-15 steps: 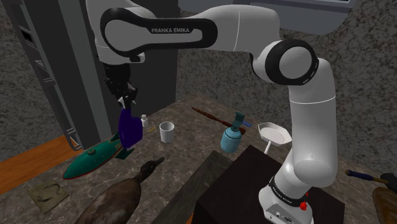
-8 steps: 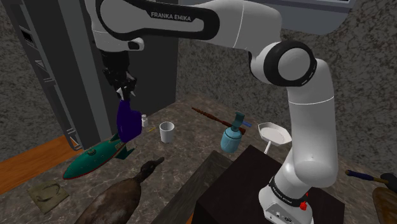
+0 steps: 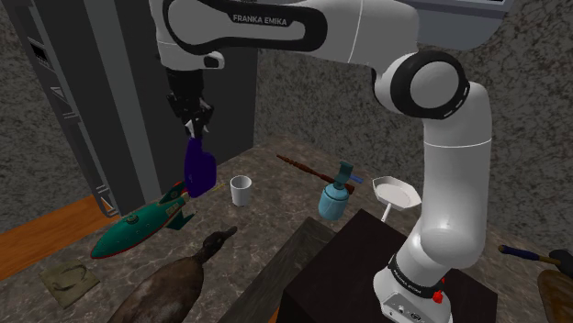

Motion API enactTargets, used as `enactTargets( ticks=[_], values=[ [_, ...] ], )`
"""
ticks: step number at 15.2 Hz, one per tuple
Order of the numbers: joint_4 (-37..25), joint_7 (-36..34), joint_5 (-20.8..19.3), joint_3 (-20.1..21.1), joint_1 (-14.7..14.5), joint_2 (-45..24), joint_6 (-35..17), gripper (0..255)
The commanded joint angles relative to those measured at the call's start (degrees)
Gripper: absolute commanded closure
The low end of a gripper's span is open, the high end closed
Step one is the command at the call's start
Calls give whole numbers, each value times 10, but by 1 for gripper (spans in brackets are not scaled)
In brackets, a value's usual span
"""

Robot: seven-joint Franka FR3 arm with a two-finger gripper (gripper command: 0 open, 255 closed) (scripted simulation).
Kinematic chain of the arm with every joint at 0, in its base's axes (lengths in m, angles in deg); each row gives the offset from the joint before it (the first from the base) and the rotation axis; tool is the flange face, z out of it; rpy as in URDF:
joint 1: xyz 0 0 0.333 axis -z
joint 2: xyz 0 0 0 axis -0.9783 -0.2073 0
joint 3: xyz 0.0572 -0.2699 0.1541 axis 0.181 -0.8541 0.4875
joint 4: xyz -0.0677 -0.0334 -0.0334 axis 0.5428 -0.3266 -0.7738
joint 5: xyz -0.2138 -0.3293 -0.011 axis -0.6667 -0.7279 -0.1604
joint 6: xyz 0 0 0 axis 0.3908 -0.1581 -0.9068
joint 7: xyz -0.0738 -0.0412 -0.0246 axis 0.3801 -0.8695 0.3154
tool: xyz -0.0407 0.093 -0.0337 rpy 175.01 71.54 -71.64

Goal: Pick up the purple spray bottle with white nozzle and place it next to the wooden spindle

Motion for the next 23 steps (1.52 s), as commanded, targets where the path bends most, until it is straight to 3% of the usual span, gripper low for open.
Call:
enactTargets(
  ticks=[1, 12, 23],
  values=[
    [28, 24, 7, -5, 26, 11, -20, 255],
    [143, 148, 31, -37, 142, 47, -113, 255],
    [151, 261, 25, -79, 222, 8, -167, 255]
  ],
)
